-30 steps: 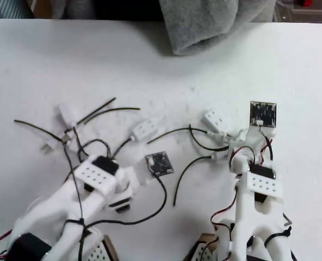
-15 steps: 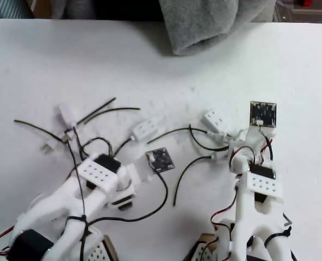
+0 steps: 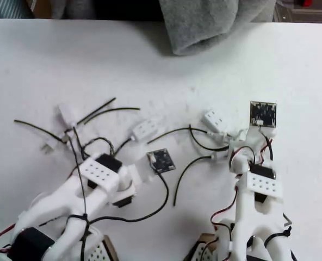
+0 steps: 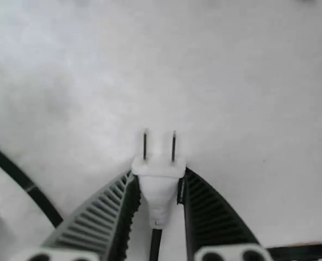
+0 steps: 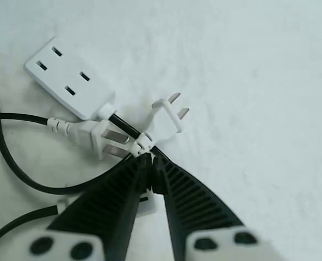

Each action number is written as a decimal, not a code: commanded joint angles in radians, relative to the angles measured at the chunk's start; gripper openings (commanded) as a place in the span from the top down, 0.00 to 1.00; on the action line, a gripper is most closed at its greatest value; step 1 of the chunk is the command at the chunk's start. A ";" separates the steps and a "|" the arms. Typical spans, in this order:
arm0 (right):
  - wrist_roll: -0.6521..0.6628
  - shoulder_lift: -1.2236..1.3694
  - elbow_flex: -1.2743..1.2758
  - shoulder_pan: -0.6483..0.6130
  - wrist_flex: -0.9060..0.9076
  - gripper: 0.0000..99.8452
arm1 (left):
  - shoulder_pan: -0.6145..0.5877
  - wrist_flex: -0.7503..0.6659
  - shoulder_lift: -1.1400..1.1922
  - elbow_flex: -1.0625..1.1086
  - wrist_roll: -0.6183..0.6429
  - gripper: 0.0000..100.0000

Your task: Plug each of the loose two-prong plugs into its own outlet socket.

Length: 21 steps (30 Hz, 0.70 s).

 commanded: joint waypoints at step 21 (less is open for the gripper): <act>0.008 -0.010 -0.008 -0.005 -0.018 0.98 | 0.116 -0.180 -0.809 -0.011 0.328 0.98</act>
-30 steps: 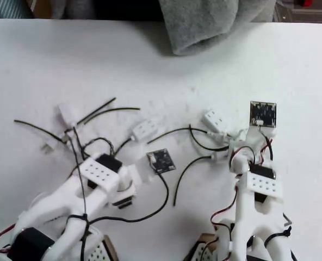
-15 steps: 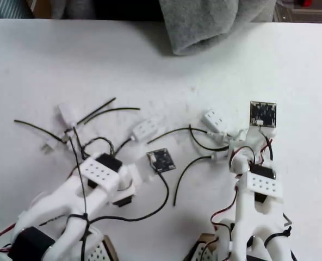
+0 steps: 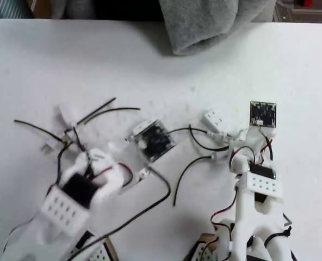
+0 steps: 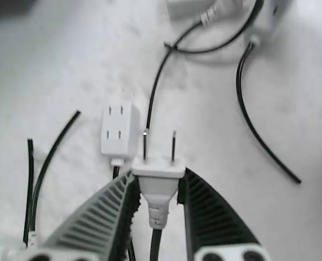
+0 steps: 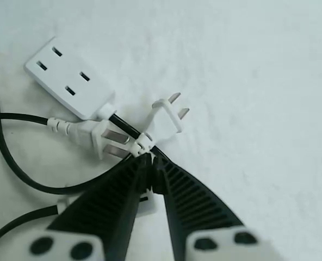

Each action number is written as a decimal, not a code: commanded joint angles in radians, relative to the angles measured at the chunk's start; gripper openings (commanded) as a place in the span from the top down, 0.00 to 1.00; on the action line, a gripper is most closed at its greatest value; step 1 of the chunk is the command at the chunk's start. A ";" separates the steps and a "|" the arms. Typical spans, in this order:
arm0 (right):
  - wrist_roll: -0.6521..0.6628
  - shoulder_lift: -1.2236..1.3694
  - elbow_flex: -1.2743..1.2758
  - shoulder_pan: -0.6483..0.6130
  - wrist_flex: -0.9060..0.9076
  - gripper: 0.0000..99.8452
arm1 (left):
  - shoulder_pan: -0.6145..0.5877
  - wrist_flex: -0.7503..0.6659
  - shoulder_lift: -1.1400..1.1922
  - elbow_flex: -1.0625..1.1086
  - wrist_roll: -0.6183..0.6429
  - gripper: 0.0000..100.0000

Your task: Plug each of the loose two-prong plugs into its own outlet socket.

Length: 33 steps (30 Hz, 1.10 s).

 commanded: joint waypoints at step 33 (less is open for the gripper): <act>0.008 -0.518 -0.499 -0.438 0.484 0.98 | 0.016 -0.712 -0.760 0.644 0.204 0.98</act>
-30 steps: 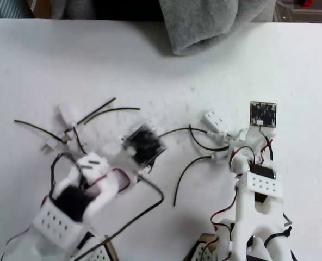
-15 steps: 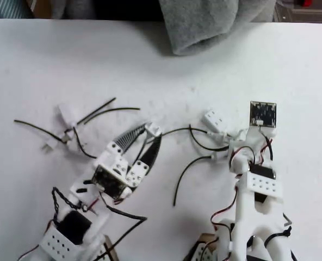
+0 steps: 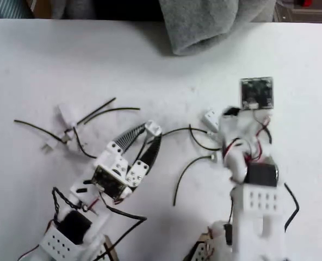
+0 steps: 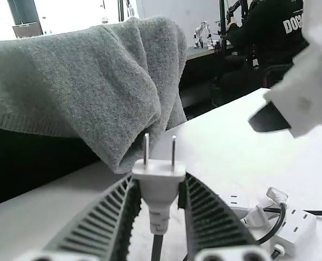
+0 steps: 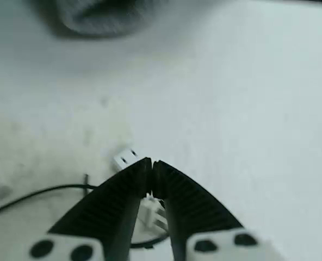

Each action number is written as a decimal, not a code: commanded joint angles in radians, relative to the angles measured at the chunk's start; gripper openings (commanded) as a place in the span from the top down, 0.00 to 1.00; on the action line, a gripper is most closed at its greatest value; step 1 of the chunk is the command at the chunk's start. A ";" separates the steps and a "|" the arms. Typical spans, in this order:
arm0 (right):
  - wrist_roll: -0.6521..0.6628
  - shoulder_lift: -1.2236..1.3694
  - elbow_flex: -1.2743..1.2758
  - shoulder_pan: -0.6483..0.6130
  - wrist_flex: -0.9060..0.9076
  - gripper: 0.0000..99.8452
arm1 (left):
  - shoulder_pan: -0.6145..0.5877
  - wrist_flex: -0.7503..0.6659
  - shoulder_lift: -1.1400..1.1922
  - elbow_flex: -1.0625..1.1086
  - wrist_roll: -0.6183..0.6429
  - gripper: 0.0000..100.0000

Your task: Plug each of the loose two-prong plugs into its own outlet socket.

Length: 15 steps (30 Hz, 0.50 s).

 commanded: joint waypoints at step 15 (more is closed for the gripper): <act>0.307 -0.407 -0.103 -0.733 0.150 0.98 | 0.005 -0.020 -0.018 -0.003 0.014 0.98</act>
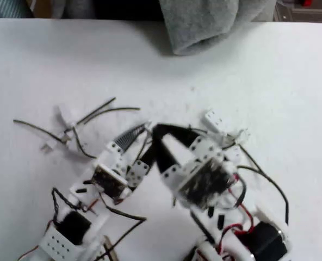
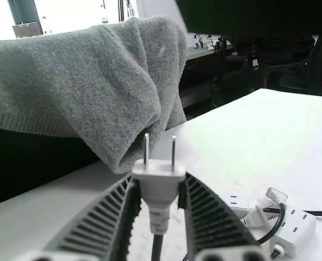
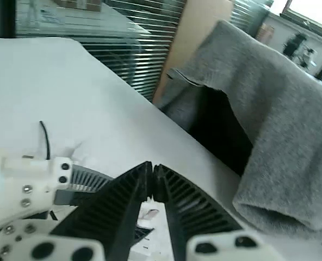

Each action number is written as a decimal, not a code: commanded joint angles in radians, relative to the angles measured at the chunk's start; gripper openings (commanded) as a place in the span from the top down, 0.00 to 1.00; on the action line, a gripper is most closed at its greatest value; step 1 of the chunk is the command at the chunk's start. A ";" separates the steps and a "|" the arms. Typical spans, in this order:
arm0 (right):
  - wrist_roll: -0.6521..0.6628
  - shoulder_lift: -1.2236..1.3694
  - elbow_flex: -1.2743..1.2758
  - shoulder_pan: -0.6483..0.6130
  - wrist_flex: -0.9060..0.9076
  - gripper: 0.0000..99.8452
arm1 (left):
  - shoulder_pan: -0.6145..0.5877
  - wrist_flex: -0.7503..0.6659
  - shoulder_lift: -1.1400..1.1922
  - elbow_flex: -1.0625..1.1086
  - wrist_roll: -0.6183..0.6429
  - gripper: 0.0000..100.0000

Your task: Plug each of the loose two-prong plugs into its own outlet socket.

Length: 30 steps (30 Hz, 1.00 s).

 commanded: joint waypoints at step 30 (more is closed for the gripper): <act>0.183 0.018 0.537 0.205 -0.558 0.98 | 0.004 -0.020 -0.018 -0.003 0.011 0.98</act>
